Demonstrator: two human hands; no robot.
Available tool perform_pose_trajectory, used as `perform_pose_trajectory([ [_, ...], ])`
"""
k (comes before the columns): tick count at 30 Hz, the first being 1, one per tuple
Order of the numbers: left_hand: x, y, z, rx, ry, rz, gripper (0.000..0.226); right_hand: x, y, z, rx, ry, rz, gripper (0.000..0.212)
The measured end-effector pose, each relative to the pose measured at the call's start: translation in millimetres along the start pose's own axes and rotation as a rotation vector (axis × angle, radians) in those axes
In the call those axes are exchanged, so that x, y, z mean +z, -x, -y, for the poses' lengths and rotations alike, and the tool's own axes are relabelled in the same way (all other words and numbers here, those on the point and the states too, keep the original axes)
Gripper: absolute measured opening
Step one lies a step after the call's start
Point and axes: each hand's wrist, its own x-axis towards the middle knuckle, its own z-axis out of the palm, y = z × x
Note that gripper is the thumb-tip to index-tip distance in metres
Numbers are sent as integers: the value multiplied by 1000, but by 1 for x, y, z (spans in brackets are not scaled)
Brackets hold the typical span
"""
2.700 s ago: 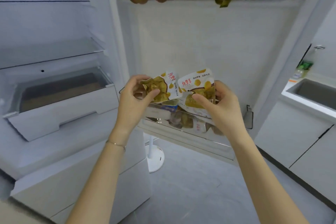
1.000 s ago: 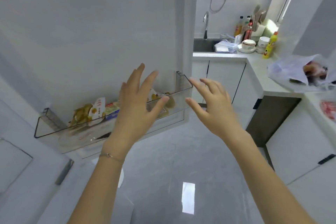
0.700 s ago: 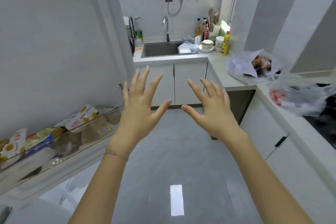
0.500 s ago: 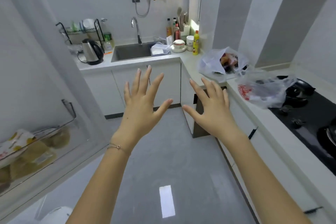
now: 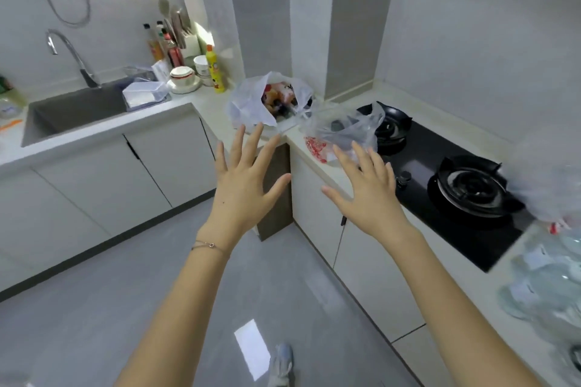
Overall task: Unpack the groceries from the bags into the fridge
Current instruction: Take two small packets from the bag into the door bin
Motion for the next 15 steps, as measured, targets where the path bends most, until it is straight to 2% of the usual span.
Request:
perform_pose_trajectory([
  [8, 64, -114, 31, 108, 84, 30, 68, 20, -100, -37, 118, -18, -38, 70],
  [15, 114, -214, 80, 113, 171, 91, 71, 45, -183, -49, 209, -64, -43, 67],
])
